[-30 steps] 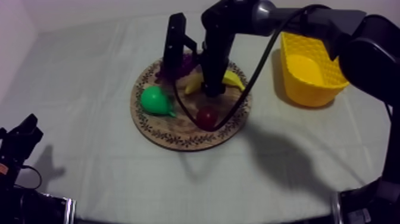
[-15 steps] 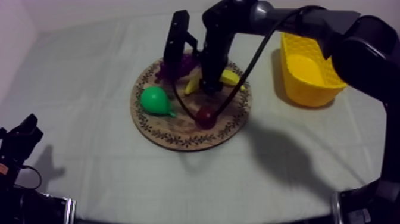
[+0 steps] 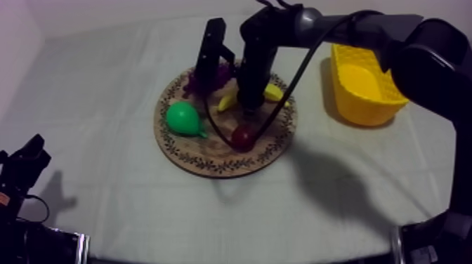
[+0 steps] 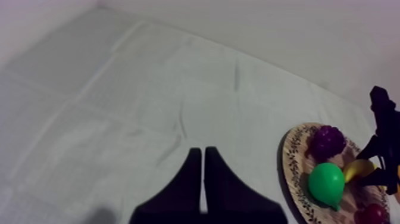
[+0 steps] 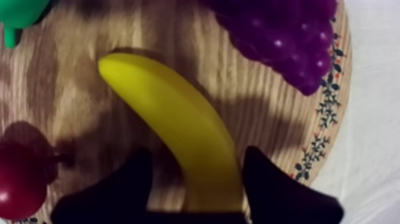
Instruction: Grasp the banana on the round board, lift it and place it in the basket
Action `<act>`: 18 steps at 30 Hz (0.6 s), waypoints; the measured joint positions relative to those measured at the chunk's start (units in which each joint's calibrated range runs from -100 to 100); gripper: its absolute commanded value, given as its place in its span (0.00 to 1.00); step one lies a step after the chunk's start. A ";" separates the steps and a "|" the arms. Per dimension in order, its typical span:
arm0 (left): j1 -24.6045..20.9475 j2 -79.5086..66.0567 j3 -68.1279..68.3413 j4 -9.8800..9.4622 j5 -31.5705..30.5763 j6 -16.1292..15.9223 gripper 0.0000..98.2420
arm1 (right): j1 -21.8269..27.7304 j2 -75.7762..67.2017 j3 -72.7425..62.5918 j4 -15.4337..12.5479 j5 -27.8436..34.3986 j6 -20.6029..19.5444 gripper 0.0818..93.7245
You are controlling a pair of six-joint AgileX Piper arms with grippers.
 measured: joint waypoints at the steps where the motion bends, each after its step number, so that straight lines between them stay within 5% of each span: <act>1: 0.00 0.00 0.00 0.00 0.00 0.00 0.00 | 0.00 -0.07 0.43 0.00 -0.59 0.00 0.37; 18: 0.00 0.00 0.00 0.00 0.00 0.00 0.00 | 0.07 -3.77 2.63 -0.28 -1.11 -0.40 0.31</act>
